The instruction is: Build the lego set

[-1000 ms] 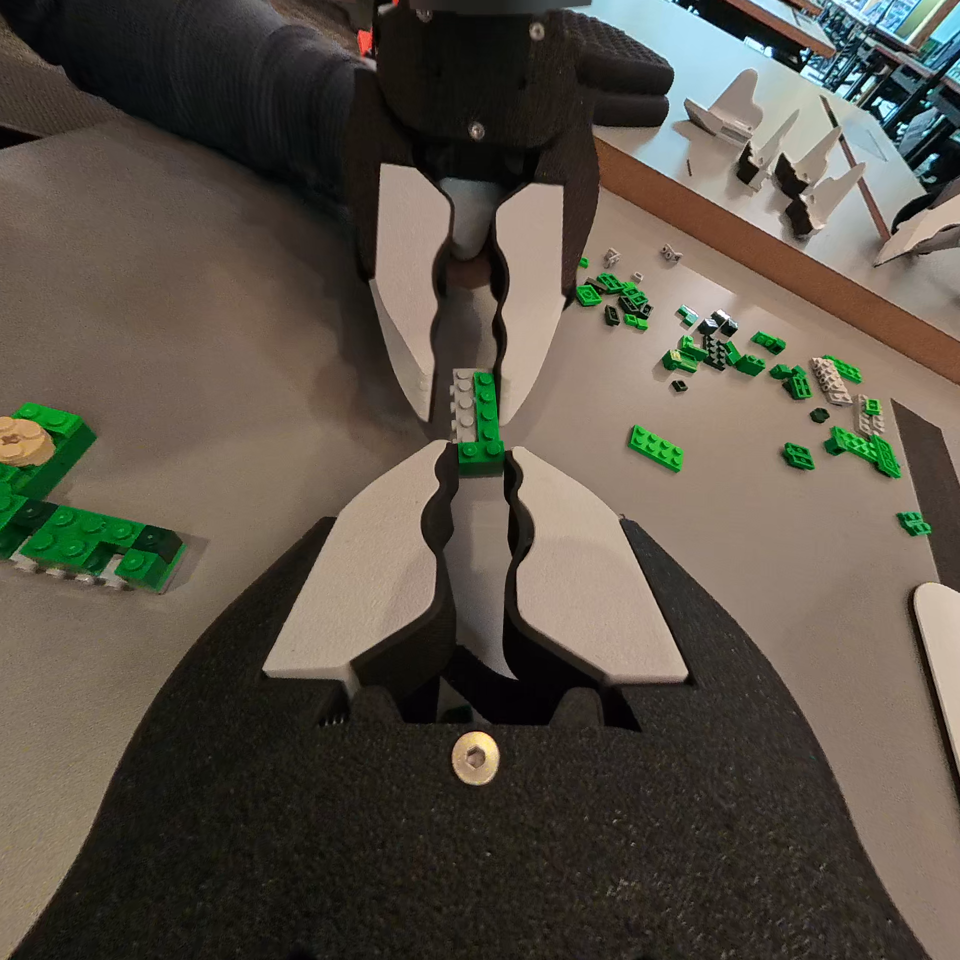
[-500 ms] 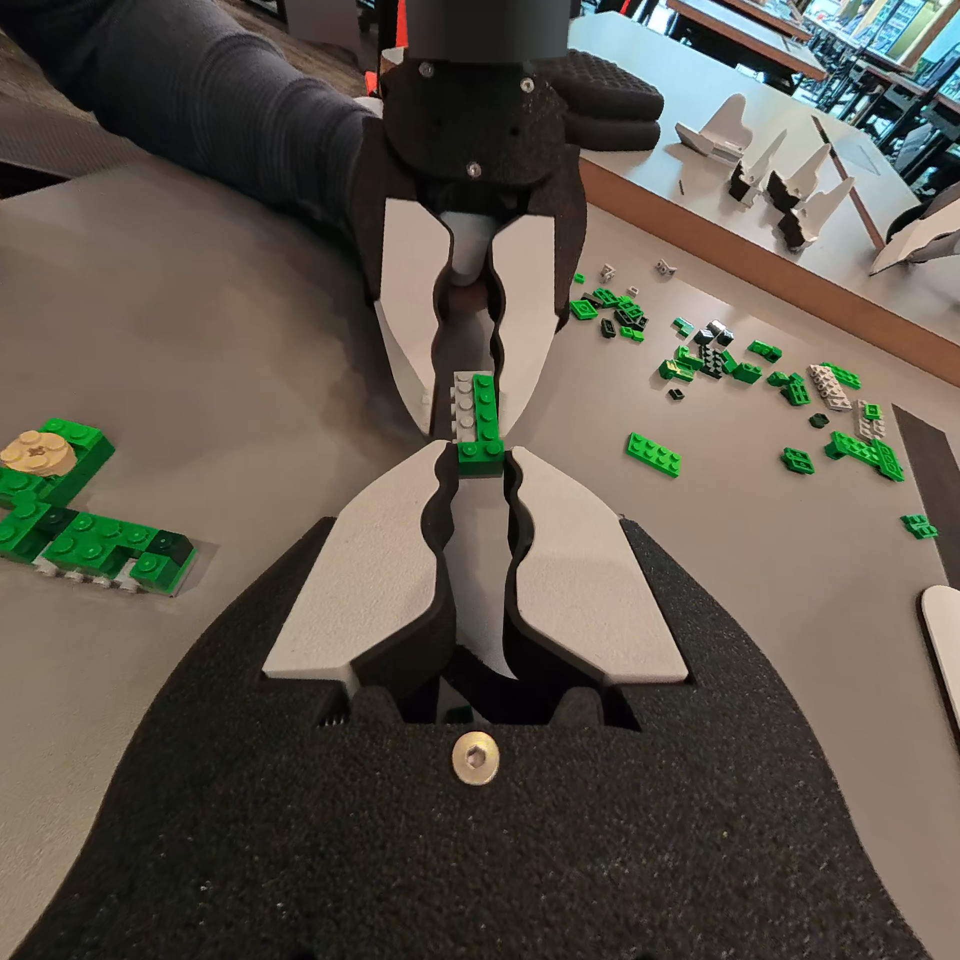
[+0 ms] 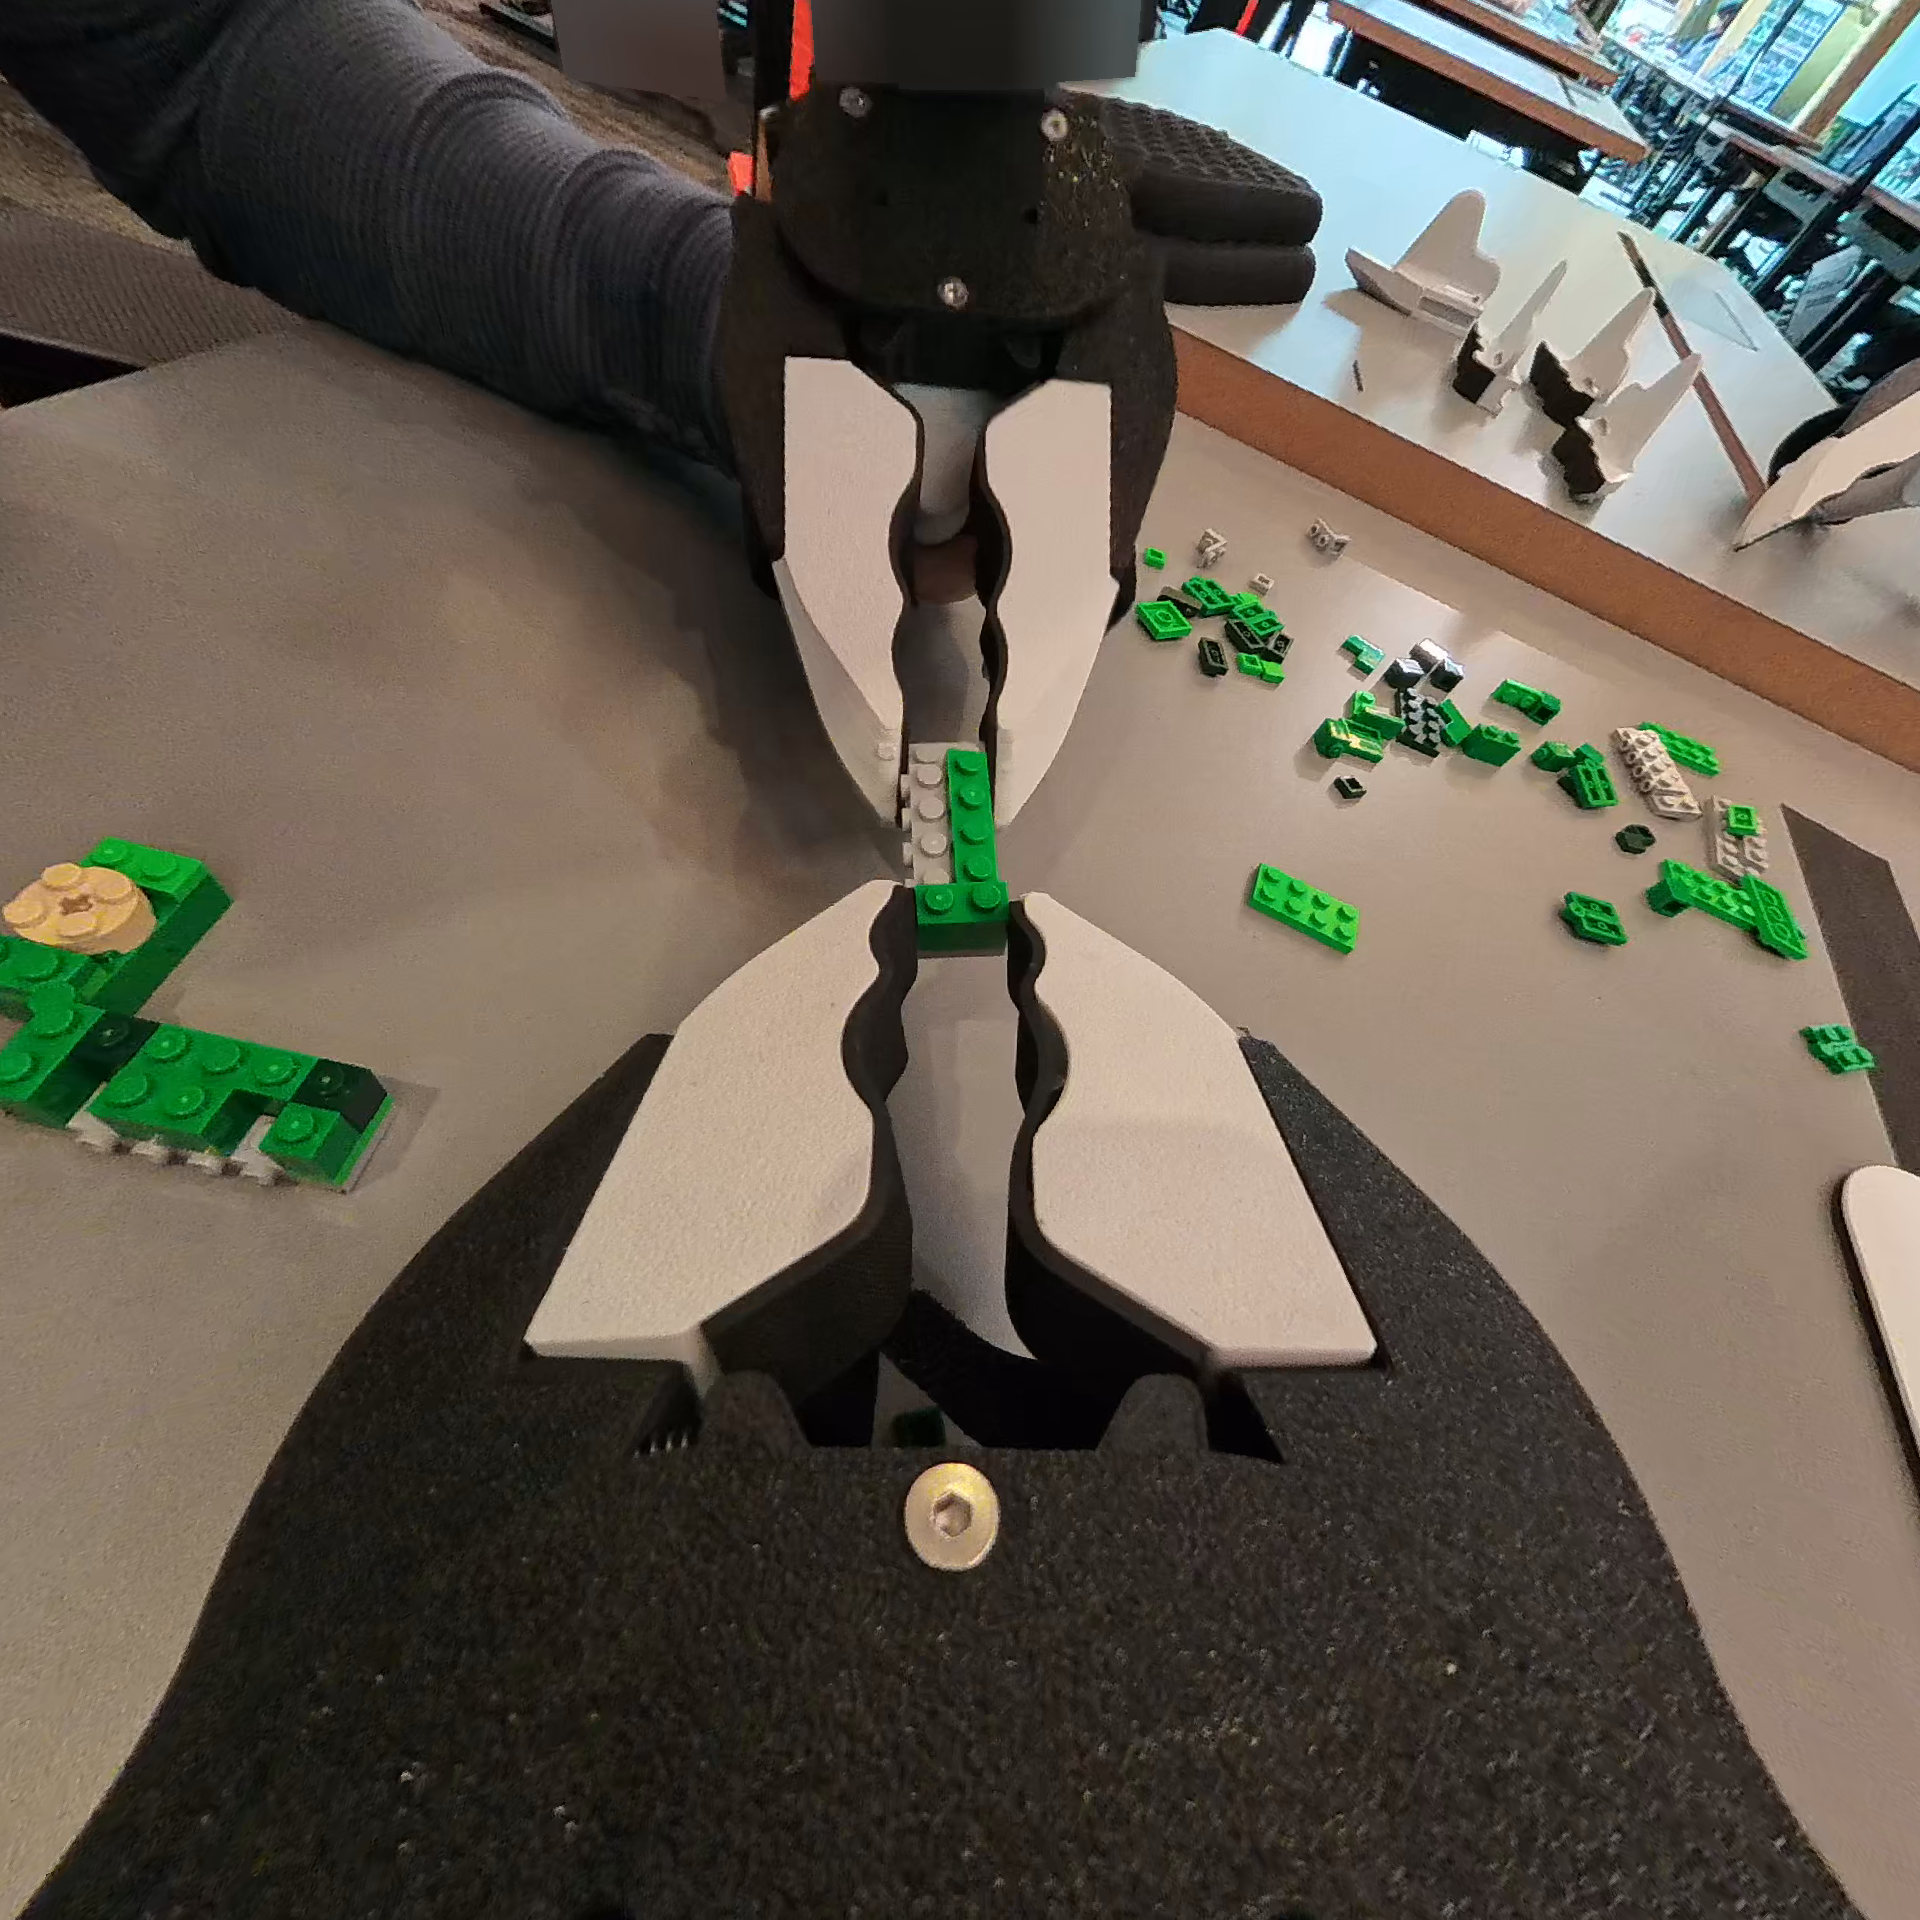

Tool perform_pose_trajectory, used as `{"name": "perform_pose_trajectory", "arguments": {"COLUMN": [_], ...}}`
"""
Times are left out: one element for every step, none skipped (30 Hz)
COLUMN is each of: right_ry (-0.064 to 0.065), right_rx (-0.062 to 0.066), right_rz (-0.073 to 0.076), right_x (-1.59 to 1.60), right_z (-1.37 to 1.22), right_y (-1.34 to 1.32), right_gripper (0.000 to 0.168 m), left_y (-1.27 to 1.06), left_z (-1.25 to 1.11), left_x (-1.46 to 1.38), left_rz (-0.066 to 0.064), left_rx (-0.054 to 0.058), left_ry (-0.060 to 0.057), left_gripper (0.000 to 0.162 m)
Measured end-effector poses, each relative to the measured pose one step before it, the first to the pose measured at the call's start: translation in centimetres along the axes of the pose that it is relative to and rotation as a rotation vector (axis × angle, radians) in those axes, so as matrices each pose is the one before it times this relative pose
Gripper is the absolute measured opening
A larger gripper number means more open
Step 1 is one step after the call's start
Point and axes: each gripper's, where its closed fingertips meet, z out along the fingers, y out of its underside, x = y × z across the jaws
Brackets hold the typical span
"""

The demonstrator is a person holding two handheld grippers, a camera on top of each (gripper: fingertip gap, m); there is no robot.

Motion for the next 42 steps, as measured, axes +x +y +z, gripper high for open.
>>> {"name": "perform_pose_trajectory", "arguments": {"right_ry": [0.0047,0.0023,-0.0002,0.0027,0.0017,0.001,-0.0005,-0.0011,-0.0009,0.002,0.002,0.0038,0.005,0.0075,0.01,0.0135,0.0149,0.0094,0.0138,0.0161,0.0238,0.0342,0.0338,0.046,0.0398,0.0239,0.0291,0.0277,0.0107,0.0292,0.0268,0.0058,0.0254,0.0232,0.0131,0.0225,0.0212,0.008,0.0053,0.0129,0.0102,0.0118], "right_rx": [0.0008,0.0022,0.0007,0.0014,-0.0002,-0.0024,-0.0022,-0.0017,0.0003,0.0011,0.0011,0.0,-0.0005,-0.0009,-0.0015,-0.003,-0.0024,-0.0015,-0.0002,0.0023,0.0039,0.0023,-0.0086,-0.0219,-0.0237,-0.0197,-0.0288,-0.0399,-0.0378,-0.0333,-0.0292,-0.0199,-0.0183,-0.0166,-0.0104,-0.0131,-0.0143,-0.0121,-0.0152,-0.0165,-0.0186,-0.0123], "right_rz": [-0.0013,-0.0029,-0.0013,-0.0007,-0.0026,-0.004,-0.0037,-0.0015,-0.0002,-0.0019,-0.0041,-0.004,-0.0042,-0.0047,-0.0071,-0.0098,-0.0105,-0.0088,-0.0077,-0.0107,-0.0134,-0.0196,-0.0334,-0.0466,-0.0549,-0.052,-0.0471,-0.0488,-0.0583,-0.0599,-0.0574,-0.0512,-0.0351,-0.0312,-0.0333,-0.0288,-0.0264,-0.0276,-0.0253,-0.0218,-0.024,-0.0218], "right_x": [0.064,0.03,0.003,0.036,0.003,-0.015,-0.034,-0.018,-0.006,0.015,0.001,0.009,0.042,0.07,0.088,0.132,0.117,0.056,0.116,0.129,0.221,0.34,0.278,0.35,0.172,-0.113,-0.053,-0.073,-0.314,-0.062,-0.054,-0.277,0.053,0.1,0.002,0.148,0.133,-0.061,-0.113,-0.003,-0.028,0.034], "right_z": [-0.024,-0.028,-0.029,-0.023,0.002,0.017,0.014,0.011,-0.005,-0.011,0.001,0.015,0.005,0.013,0.02,0.021,0.042,0.034,0.027,0.03,0.008,-0.005,-0.001,0.069,0.124,0.19,0.26,0.324,0.289,0.259,0.219,0.185,0.17,0.149,0.103,0.106,0.125,0.124,0.128,0.141,0.144,0.112], "right_y": [0.012,-0.015,0.005,-0.005,0.002,0.034,0.023,0.03,0.001,-0.002,-0.017,0.006,0.009,0.017,0.032,0.048,0.041,0.007,-0.023,-0.079,-0.115,-0.166,-0.125,-0.062,-0.129,-0.182,-0.037,0.166,0.174,0.149,0.096,-0.029,-0.054,-0.092,-0.165,-0.137,-0.092,-0.083,0.008,0.077,0.14,0.065], "right_gripper": [0.016,0.016,0.016,0.016,0.016,0.016,0.016,0.016,0.016,0.016,0.016,0.016,0.016,0.016,0.017,0.017,0.019,0.023,0.027,0.031,0.035,0.04,0.041,0.042,0.042,0.042,0.042,0.042,0.042,0.041,0.039,0.038,0.037,0.036,0.035,0.033,0.031,0.029,0.028,0.026,0.023,0.023], "left_y": [-0.089,-0.093,-0.056,-0.009,0.012,0.026,0.052,0.031,-0.001,-0.02,-0.021,-0.013,0.036,0.05,0.024,0.0,-0.008,-0.006,0.031,0.07,0.093,0.087,0.083,0.079,0.073,0.063,0.064,0.068,0.019,-0.022,-0.059,-0.092,-0.073,-0.039,-0.054,-0.036,-0.003,0.015,0.05,0.023,-0.097,-0.082], "left_z": [-0.021,-0.022,-0.004,0.016,0.009,0.009,0.019,0.021,0.011,-0.012,-0.015,-0.011,0.019,0.03,0.036,0.025,0.029,0.021,0.002,0.006,-0.004,0.001,0.022,0.027,0.049,0.057,0.047,0.036,-0.002,-0.024,-0.04,-0.05,-0.06,-0.041,-0.017,-0.002,0.015,0.04,0.013,-0.024,-0.014,0.002], "left_x": [-0.069,-0.038,0.012,-0.026,-0.003,0.015,0.023,0.011,0.013,-0.014,-0.003,-0.021,-0.037,-0.055,-0.056,-0.079,-0.15,-0.149,-0.218,-0.248,-0.253,-0.27,-0.216,-0.144,-0.097,-0.056,-0.071,-0.099,-0.098,-0.094,-0.061,-0.04,-0.018,-0.047,0.03,0.069,0.034,0.059,-0.046,-0.039,0.142,0.122], "left_rz": [0.0025,0.0001,-0.0012,-0.0015,0.0006,0.0023,0.002,0.0025,0.0034,0.0026,0.0026,0.0006,-0.0037,-0.0069,-0.0084,-0.0094,-0.012,-0.0135,-0.0154,-0.0148,-0.0152,-0.0182,-0.0182,-0.016,-0.0131,-0.011,-0.0106,-0.0111,-0.014,-0.0191,-0.0223,-0.0223,-0.0204,-0.0194,-0.0138,-0.01,-0.0074,-0.003,0.0008,0.0034,-0.0051,-0.01], "left_rx": [0.0047,0.0033,0.0009,-0.0013,-0.0023,-0.0017,-0.0024,-0.0015,0.0009,0.0022,0.0013,-0.0006,-0.003,-0.003,-0.0002,0.002,0.0023,0.0025,0.0001,-0.0021,-0.0027,-0.0034,-0.0034,-0.0042,-0.0045,-0.0045,-0.0055,-0.0051,-0.0021,0.0014,0.0049,0.007,0.0061,0.0043,0.0044,0.003,-0.0001,-0.0017,-0.0036,-0.0021,0.0048,0.0043], "left_ry": [-0.0089,-0.0051,-0.0013,-0.0032,-0.0014,-0.0006,0.0006,0.0001,-0.0008,-0.0023,-0.001,-0.0016,-0.0021,-0.002,-0.0018,-0.0032,-0.0065,-0.0069,-0.0101,-0.012,-0.0115,-0.0124,-0.0095,-0.0057,-0.004,-0.0027,-0.0044,-0.0048,-0.0039,-0.0015,0.0034,0.0054,0.0072,0.0051,0.0081,0.0081,0.0043,0.0038,-0.004,-0.0029,0.0098,0.0082], "left_gripper": [0.016,0.016,0.016,0.016,0.016,0.016,0.016,0.016,0.016,0.016,0.016,0.016,0.016,0.016,0.016,0.016,0.016,0.016,0.016,0.016,0.016,0.016,0.016,0.016,0.016,0.016,0.016,0.016,0.016,0.016,0.016,0.016,0.016,0.016,0.016,0.016,0.016,0.016,0.016,0.016,0.016,0.016]}}
